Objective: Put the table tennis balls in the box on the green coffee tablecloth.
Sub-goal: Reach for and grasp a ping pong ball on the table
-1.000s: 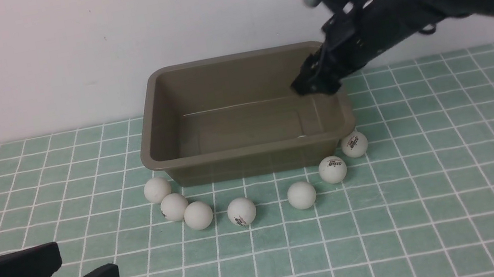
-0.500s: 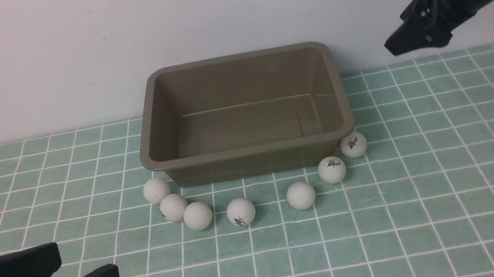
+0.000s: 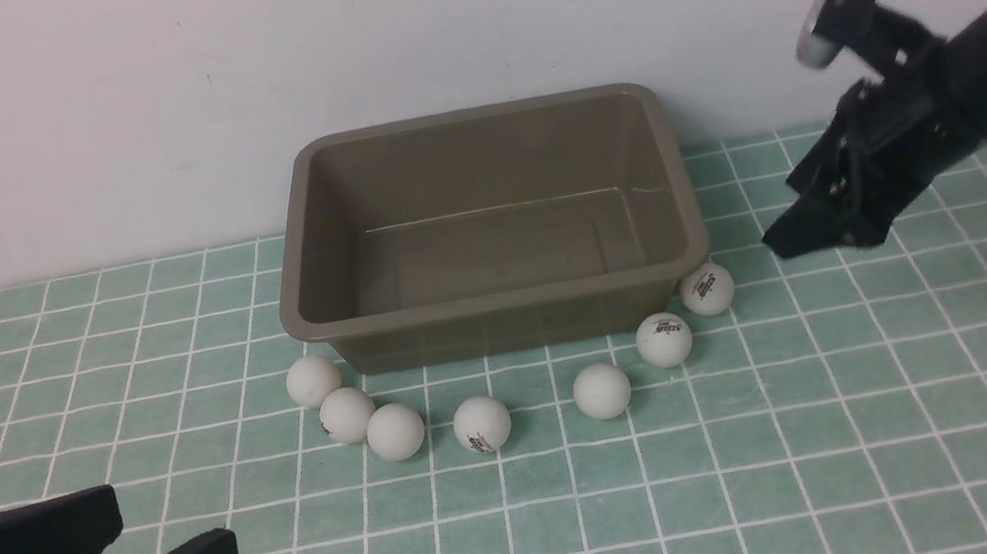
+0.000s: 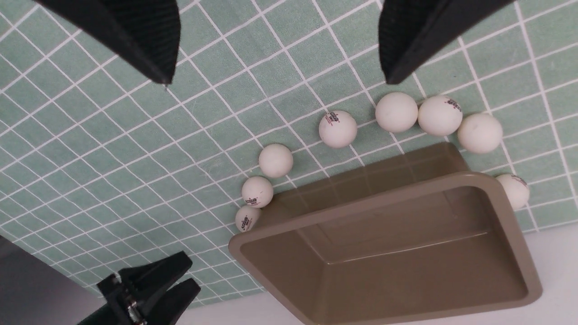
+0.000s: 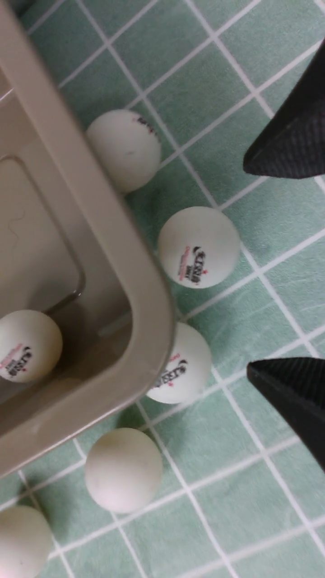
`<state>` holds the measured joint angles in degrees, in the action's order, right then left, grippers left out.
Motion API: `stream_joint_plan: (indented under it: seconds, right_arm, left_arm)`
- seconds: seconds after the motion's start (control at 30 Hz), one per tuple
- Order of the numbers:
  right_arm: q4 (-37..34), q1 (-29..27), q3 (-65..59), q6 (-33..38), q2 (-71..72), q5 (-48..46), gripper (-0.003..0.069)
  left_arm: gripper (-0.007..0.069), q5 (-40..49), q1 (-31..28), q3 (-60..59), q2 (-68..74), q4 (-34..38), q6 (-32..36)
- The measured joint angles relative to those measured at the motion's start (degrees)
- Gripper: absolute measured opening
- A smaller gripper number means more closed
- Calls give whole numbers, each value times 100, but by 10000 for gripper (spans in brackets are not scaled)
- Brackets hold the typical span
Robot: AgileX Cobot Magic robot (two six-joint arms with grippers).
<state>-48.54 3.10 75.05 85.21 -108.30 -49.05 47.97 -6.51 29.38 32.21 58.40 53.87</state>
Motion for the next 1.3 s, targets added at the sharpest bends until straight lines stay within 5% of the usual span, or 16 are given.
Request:
stream_joint_plan:
  seconds: [0.43, 0.83, 1.3]
  right_arm:
    - [-410, 611, -402, 244, -147, 1488, 483]
    - [-617, 625, -402, 272, -677, 1677, 483]
    - [-2259, 625, -402, 1457, -1029, 1854, 467]
  left_arm:
    - [532, 191, 0, 0, 0, -10, -19]
    - [532, 434, 0, 0, 0, -12, -21]
    - [532, 434, 0, 0, 0, -17, -21]
